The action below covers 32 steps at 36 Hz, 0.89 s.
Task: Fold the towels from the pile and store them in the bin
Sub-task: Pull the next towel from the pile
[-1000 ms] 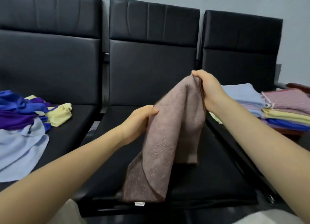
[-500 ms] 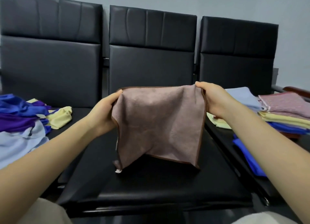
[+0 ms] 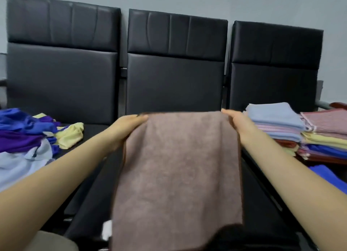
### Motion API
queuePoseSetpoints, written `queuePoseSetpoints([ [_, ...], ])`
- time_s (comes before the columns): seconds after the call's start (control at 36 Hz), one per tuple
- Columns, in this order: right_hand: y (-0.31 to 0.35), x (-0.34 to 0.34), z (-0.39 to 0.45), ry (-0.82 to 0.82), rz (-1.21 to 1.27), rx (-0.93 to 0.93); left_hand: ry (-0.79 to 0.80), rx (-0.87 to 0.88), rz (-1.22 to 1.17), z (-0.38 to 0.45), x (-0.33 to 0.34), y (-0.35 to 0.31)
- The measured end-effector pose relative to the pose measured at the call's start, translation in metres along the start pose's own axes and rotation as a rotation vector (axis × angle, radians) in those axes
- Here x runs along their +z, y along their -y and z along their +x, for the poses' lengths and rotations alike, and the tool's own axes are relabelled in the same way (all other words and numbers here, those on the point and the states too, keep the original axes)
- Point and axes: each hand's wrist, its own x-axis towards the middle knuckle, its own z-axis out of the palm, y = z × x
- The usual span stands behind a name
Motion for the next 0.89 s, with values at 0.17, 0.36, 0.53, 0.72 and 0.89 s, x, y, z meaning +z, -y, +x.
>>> queuePoseSetpoints([
  [0.17,-0.069,-0.014,0.032,-0.116,-0.135,0.076,-0.204,0.009,0.451,0.024,-0.007,0.04],
  [0.36,-0.09,0.0,0.066,-0.332,-0.444,-0.136,-0.362,0.134,0.788,0.05,-0.02,0.067],
  [0.53,-0.105,0.018,0.086,-0.294,-0.28,0.0,-0.307,0.084,0.995,0.05,-0.033,0.093],
  [0.72,-0.106,0.029,0.05,-0.162,-0.572,-0.19,-0.106,0.286,1.087,0.022,-0.013,0.087],
  [0.89,-0.1,0.041,-0.012,0.109,-0.808,-0.325,0.115,0.368,0.902,-0.015,0.014,0.069],
])
